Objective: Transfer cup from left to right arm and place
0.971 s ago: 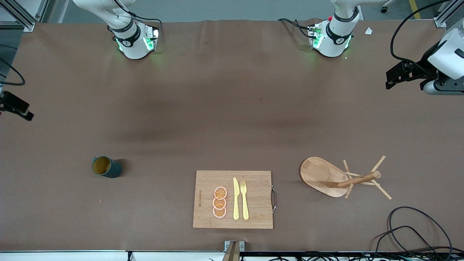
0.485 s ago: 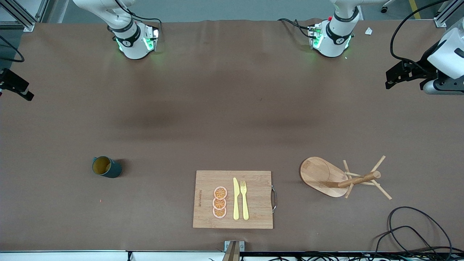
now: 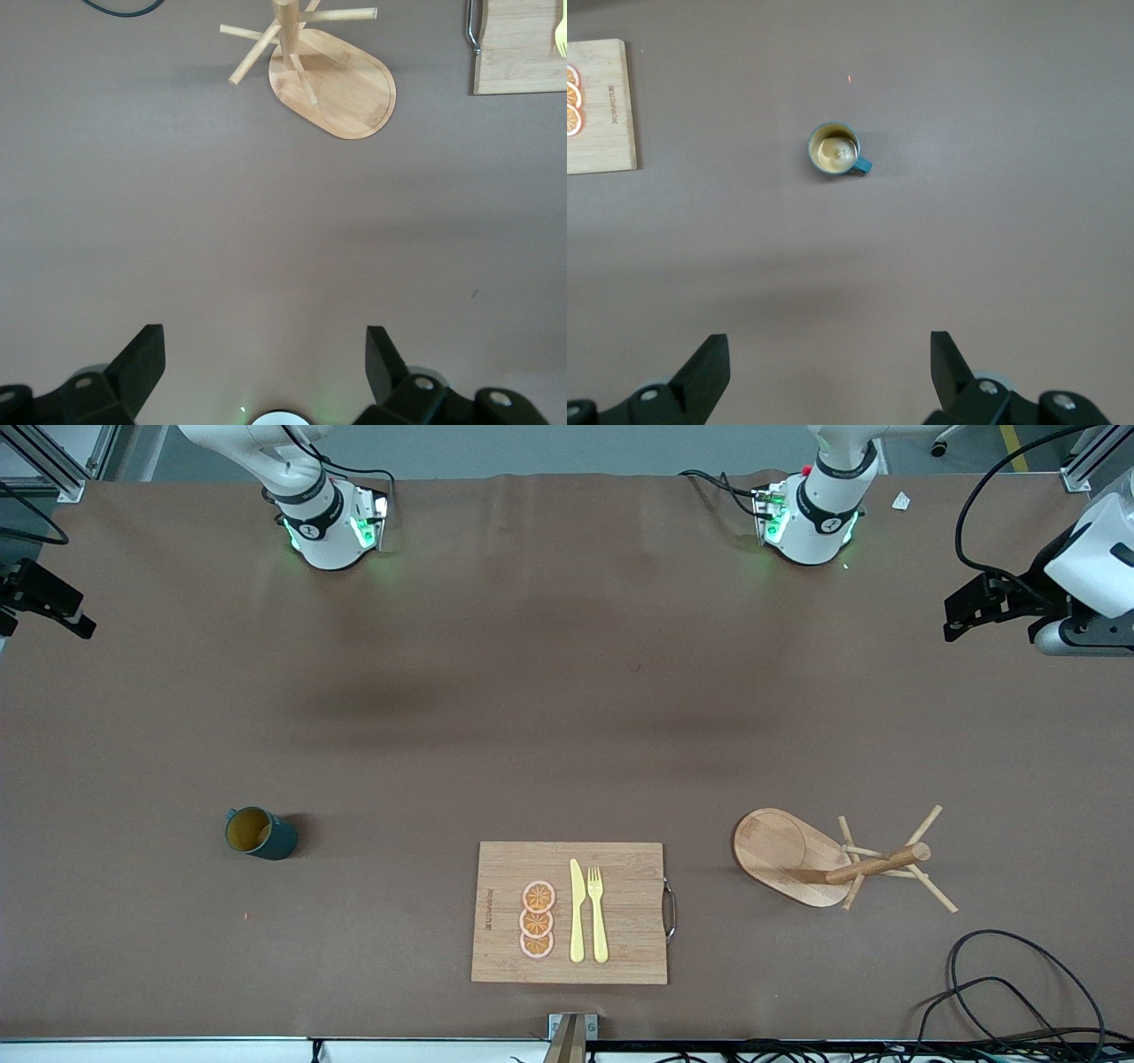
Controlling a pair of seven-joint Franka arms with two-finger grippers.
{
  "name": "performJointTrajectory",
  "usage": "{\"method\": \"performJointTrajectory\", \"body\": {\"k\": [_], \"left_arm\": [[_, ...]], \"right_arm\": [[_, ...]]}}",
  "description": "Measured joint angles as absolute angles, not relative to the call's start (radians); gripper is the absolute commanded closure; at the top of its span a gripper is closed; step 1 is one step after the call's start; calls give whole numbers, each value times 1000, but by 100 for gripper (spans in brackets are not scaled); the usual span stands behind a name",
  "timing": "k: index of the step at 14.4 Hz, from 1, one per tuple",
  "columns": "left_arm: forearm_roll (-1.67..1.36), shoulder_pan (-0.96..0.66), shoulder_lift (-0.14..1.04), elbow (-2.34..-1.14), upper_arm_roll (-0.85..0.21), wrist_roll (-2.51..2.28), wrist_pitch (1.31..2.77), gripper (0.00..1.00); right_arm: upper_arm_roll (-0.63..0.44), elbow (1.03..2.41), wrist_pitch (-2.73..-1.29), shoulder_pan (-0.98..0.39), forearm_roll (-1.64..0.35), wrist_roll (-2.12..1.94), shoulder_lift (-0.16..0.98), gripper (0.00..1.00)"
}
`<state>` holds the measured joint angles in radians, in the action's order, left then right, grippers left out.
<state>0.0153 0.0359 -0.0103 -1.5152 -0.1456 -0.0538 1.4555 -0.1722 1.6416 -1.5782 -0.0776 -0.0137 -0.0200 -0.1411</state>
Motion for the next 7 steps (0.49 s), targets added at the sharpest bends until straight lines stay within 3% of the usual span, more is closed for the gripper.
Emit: {"method": "performJointTrajectory", "body": {"k": [7], "left_arm": [[15, 34, -9, -1499, -147, -53, 1456, 0]], "right_arm": [[-169, 1633, -1578, -79, -13, -20, -141, 0]]}}
